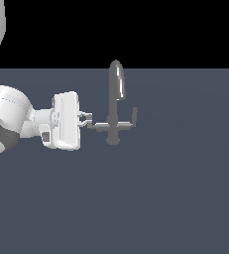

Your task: Turn on the faucet by rotating a designated handle.

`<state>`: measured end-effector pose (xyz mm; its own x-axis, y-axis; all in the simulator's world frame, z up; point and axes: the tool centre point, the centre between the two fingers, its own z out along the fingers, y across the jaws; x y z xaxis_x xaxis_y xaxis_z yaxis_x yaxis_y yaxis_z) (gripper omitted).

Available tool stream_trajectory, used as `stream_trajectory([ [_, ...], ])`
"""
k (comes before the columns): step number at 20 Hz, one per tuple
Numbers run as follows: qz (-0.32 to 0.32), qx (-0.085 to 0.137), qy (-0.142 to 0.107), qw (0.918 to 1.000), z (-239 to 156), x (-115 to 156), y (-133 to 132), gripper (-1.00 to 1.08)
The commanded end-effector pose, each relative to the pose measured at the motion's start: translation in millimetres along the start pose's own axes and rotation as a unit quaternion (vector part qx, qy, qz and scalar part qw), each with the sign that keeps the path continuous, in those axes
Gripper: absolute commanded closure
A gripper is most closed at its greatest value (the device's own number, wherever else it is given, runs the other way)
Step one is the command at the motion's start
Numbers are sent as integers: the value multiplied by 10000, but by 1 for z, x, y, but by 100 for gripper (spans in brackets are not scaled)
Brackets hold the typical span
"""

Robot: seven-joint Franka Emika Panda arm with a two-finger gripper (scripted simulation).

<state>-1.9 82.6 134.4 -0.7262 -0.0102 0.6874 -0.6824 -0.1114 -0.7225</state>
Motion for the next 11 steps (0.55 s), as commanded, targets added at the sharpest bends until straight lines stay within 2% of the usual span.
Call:
stream_trajectory([
  [1, 2, 0, 7, 10000, 0, 0, 0, 108],
  [9, -105, 5, 33, 9999, -3, -17, 55, 108],
  [11, -116, 5, 35, 9999, -4, -19, 61, 108],
])
